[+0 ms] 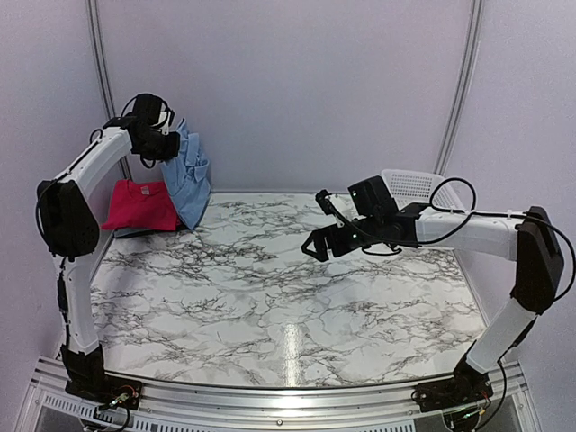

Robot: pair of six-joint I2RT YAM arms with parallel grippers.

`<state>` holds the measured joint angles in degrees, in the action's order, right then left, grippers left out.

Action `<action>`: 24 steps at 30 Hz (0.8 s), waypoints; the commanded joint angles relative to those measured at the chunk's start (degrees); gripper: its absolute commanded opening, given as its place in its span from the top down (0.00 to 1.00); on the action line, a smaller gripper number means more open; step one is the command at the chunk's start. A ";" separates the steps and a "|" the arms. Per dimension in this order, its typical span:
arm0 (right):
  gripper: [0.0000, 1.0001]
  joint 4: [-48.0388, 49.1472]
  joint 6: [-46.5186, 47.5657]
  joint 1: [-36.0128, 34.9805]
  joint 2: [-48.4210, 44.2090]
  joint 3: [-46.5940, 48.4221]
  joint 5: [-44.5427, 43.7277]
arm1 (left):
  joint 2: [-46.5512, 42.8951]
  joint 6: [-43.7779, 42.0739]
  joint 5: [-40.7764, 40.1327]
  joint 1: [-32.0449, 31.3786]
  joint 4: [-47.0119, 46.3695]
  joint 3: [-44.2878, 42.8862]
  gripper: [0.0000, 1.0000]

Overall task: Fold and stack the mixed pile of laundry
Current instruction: Place the square-folded shirt at the corner of the board.

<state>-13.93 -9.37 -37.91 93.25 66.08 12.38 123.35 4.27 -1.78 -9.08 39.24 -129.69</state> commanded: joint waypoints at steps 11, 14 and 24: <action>0.01 1.68 -0.91 0.59 1.90 3.27 1.70 | -4.80 1.71 4.78 6.75 -5.08 2.00 1.00; 0.02 1.46 -1.16 0.56 2.40 3.85 1.66 | -4.11 2.03 5.67 8.60 -5.93 4.17 1.00; 0.01 0.72 -1.75 0.56 3.76 5.59 1.15 | -0.27 -0.64 -4.01 16.49 -6.88 9.11 1.00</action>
<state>-13.54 -10.48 -37.91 96.03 68.25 13.69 121.21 5.26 -0.32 4.91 35.81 -120.95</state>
